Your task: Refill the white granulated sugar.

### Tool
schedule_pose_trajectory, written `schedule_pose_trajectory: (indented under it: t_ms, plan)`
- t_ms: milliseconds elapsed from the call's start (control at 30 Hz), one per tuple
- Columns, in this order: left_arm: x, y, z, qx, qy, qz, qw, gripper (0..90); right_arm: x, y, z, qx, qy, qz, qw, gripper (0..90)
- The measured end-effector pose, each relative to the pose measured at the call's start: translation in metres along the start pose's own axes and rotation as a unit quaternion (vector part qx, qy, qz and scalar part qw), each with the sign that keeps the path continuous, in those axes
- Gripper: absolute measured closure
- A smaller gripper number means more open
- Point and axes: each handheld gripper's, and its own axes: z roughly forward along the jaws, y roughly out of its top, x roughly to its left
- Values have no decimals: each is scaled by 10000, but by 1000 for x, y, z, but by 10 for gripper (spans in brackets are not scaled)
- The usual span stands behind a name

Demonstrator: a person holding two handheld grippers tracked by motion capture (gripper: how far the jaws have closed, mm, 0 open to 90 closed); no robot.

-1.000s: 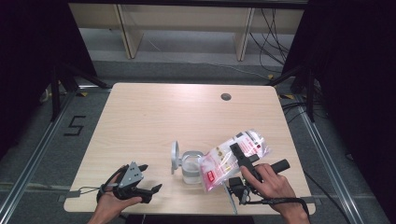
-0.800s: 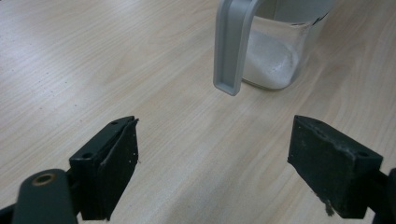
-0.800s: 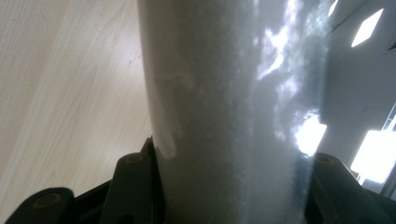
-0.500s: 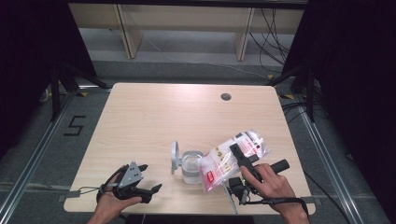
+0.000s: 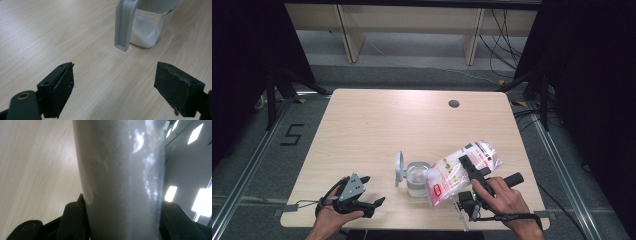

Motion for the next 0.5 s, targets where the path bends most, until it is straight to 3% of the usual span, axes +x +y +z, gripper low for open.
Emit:
schedule_pose_trajectory:
  t_ms: [67,133,267,300,367,400,467,500]
  plan:
    - [0,0,0,3,-1,2,10000,156,2,1,0,34,56,142,9999,578]
    - [0,0,0,5,0,4,10000,156,-1,2,0,19,79,-6,10000,578]
    - [0,0,0,18,2,14,10000,156,-2,1,1,-74,-43,51,9999,581]
    - [-1,0,0,-53,-19,-55,10000,156,-1,0,0,47,46,148,9999,582]
    - [-1,0,0,-63,-19,-54,10000,156,-3,-1,0,-8,15,-3,10000,584]
    - [-1,0,0,-67,-14,-45,10000,156,0,-2,-1,78,19,201,9998,584]
    - [0,0,0,-14,6,-23,10000,156,-1,-3,-1,18,-24,113,9999,586]
    - [-1,0,0,-65,-26,-72,9999,156,1,-4,-2,97,5,301,9995,586]
